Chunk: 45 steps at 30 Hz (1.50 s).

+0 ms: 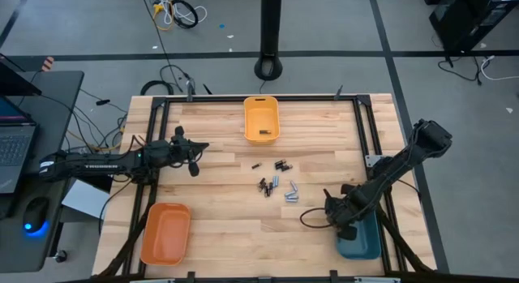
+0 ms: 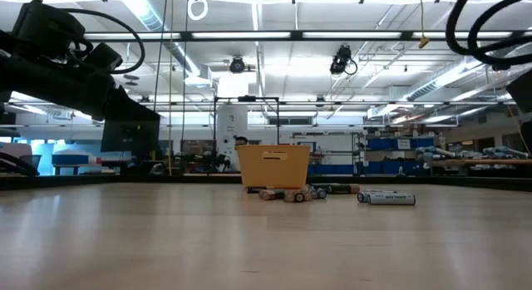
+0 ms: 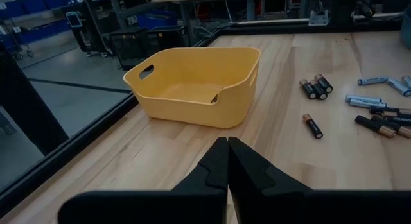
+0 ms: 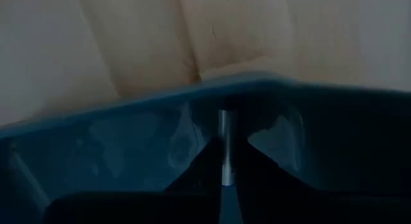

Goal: Sort batteries
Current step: Put the white battery into the blue bin

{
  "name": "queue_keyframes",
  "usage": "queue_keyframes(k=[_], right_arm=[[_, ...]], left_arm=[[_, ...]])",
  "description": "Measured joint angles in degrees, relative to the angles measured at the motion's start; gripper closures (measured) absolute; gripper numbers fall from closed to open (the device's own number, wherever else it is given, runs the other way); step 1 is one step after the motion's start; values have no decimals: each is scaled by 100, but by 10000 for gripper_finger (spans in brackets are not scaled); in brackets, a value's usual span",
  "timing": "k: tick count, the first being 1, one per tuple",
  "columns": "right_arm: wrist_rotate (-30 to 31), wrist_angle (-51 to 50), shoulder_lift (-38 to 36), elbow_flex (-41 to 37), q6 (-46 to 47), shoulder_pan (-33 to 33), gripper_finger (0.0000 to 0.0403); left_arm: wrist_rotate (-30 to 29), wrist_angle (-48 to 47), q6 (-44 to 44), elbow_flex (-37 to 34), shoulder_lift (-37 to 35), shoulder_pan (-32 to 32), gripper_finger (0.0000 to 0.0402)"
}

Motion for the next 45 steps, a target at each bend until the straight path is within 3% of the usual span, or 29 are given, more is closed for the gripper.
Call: queue_keyframes(k=[6, 11, 17, 20, 23, 27, 33, 45], right_arm=[[-606, -228, -3, 31, 3, -56, 334], [-927, -1181, -2, 724, -141, -85, 293], [-625, -3022, -2, 2026, -752, -316, 267], [-121, -3260, -11, 2543, -987, -616, 270], [238, -2898, -11, 2783, -1448, -1081, 284], [272, -2015, 21, 2709, -1746, -1943, 318], [424, -1118, 460, 2572, -1185, -2902, 348], [553, -610, 1824, 2566, -627, -3405, 265]], left_arm=[[0, -2, -81, 0, 0, 2, 389], [0, -4, -77, 0, 0, 1, 389], [0, -7, -73, 0, 0, 0, 389], [0, -7, -70, 0, 0, 2, 389], [0, -7, -66, 0, 0, 2, 389], [0, -4, -62, 0, -1, 2, 389], [0, -13, -75, 0, -2, 0, 389], [0, -12, -123, 0, -2, 1, 389]])
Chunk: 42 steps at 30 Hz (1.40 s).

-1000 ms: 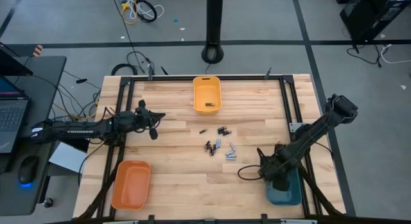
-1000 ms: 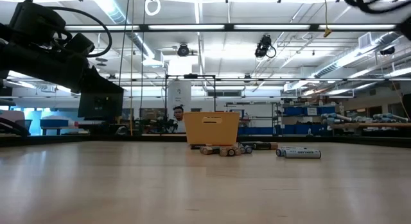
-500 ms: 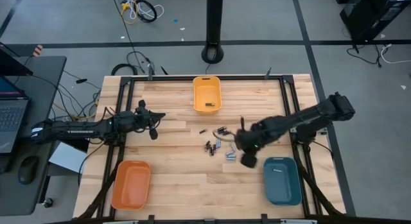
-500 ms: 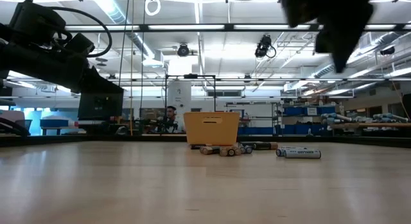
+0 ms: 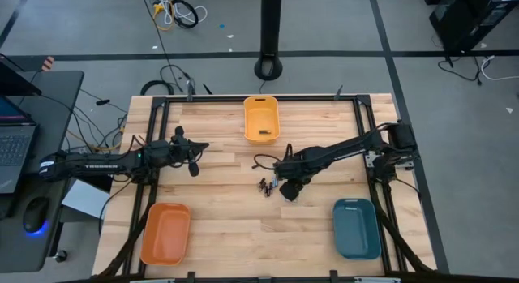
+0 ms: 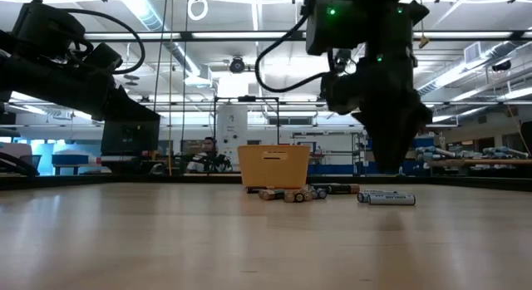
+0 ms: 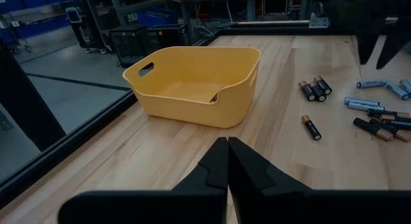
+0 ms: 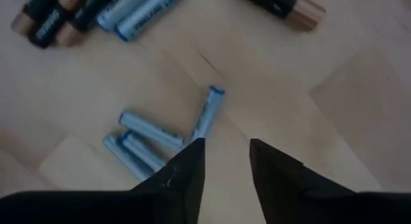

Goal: Sort batteries
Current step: Put the white battery into the blue bin

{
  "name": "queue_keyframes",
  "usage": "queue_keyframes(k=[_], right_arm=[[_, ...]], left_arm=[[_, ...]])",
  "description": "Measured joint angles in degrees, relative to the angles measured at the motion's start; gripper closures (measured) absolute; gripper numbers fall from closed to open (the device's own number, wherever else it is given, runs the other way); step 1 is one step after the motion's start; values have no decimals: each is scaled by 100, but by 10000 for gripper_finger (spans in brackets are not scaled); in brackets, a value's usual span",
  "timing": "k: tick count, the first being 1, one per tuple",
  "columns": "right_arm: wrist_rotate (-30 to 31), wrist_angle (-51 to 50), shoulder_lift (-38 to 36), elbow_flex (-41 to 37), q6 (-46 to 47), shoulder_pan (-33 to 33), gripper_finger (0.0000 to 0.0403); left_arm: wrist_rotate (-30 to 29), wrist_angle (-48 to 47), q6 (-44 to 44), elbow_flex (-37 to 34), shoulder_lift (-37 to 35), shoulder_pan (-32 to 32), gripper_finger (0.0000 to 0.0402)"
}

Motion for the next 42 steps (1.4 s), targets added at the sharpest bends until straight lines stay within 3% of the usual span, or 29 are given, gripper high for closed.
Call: queue_keyframes(k=[6, 14, 19, 25, 29, 42], right_arm=[[210, 283, 108, 0, 20, 2, 253], [212, 329, 500, 0, -164, 0, 278], [225, 383, 628, 28, -422, 2, 303], [265, 403, 612, 24, -850, 7, 370], [275, 316, 587, 63, -1176, 7, 372], [272, -252, -692, 131, -1471, 121, 372]], left_arm=[[0, 1, -2, 0, 2, 0, 389], [0, -8, -18, 0, 2, 0, 389], [0, -8, -26, 0, 2, -1, 389], [0, -6, -26, 0, 2, 0, 389], [0, -5, -26, 0, 2, 1, 389], [1, 1, -17, 0, 2, -1, 389]])
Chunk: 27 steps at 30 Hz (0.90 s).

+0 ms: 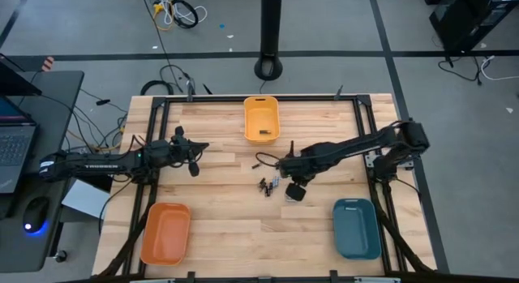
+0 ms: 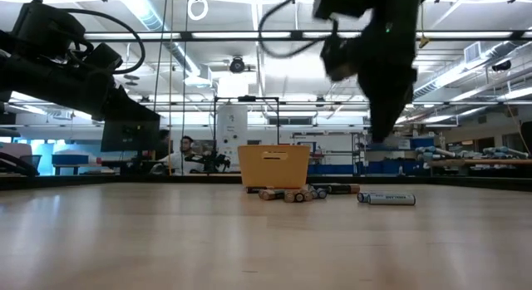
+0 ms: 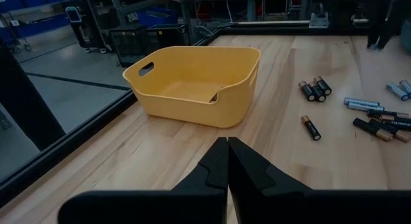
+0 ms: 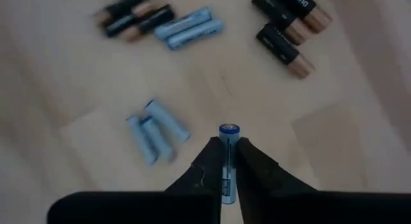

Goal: Sort batteries
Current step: Put the white battery into the blue bin

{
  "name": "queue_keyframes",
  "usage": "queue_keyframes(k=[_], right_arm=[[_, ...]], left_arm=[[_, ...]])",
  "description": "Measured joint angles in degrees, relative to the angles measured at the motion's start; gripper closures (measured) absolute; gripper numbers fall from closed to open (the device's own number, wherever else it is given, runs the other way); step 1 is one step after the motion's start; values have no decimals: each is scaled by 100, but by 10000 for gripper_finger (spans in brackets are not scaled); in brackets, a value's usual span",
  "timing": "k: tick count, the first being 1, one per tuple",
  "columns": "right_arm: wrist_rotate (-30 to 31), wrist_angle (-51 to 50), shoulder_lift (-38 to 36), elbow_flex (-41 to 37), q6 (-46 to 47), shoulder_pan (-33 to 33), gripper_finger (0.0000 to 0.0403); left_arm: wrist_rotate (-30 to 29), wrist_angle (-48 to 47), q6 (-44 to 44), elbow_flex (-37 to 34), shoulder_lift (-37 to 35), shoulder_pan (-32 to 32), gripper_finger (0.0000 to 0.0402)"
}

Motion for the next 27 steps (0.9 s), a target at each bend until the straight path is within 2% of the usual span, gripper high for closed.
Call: queue_keyframes(k=[6, 9, 13, 17, 21, 27], right_arm=[[-659, -884, -1013, 7, 567, 506, 371], [-804, -1425, -1419, 8, 952, 936, 371], [-914, -1889, -1667, 8, 970, 1732, 372], [-918, -2099, -1595, -5, 894, 2425, 372], [-923, -1905, -1482, -406, 1080, 2707, 372], [-1042, -768, -1482, -1383, 1299, 2976, 372]], left_arm=[[-1, -2, -3, 0, 0, -1, 389], [0, -2, -2, 0, 0, 1, 389], [-1, -2, 17, 0, 0, 2, 389], [0, -2, 17, 0, 0, 1, 389], [-1, -4, 17, 0, 0, 1, 389], [-1, 0, 17, 0, 2, 1, 389]])
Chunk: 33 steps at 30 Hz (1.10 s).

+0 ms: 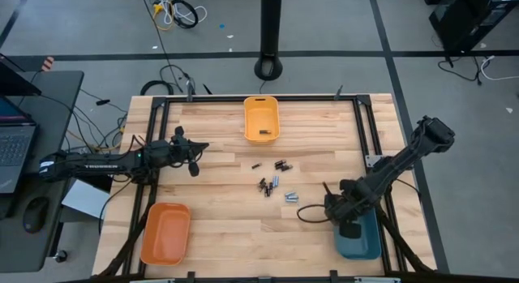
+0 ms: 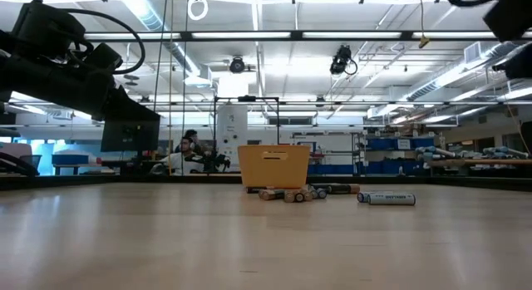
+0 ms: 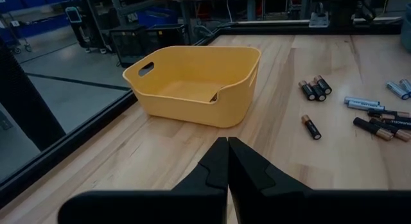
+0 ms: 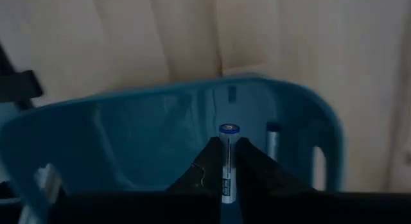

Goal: Sort batteries
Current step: Put the white battery into the blue bin

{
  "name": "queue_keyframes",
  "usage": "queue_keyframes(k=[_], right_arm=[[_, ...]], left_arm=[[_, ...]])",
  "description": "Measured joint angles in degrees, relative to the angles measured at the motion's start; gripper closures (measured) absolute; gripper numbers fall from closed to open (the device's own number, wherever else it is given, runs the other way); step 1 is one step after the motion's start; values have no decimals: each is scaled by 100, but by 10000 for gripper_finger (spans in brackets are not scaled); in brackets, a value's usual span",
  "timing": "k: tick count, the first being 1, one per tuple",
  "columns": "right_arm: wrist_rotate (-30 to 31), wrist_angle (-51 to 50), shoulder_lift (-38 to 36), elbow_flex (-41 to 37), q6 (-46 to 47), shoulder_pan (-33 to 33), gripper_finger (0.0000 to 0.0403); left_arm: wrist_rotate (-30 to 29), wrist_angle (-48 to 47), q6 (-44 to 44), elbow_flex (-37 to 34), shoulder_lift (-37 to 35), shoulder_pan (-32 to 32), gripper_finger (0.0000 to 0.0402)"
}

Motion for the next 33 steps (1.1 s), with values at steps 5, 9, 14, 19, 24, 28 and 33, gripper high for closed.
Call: queue_keyframes(k=[5, 9, 14, 19, 24, 28, 33], right_arm=[[-243, 673, -6, -611, 139, 228, 372], [-244, 1088, -8, -962, 216, 369, 372], [-251, 1331, -8, -1348, 199, 382, 368], [-244, 1340, -8, -1497, 193, 382, 368], [-391, 1393, -8, -1502, 185, 364, 354], [-552, 1428, -8, -1502, 483, 287, 327], [-744, 1432, -8, -1412, 744, 149, 295]], left_arm=[[0, 2, 0, 0, 0, 0, 389], [0, 2, 0, 0, 0, -2, 389], [0, 2, 0, 0, 0, 0, 389], [0, 2, 0, 0, 0, -1, 389], [0, 2, 0, 0, 0, -2, 389], [0, 2, 0, 0, 0, 0, 389], [0, 0, -17, 0, 0, -2, 389]])
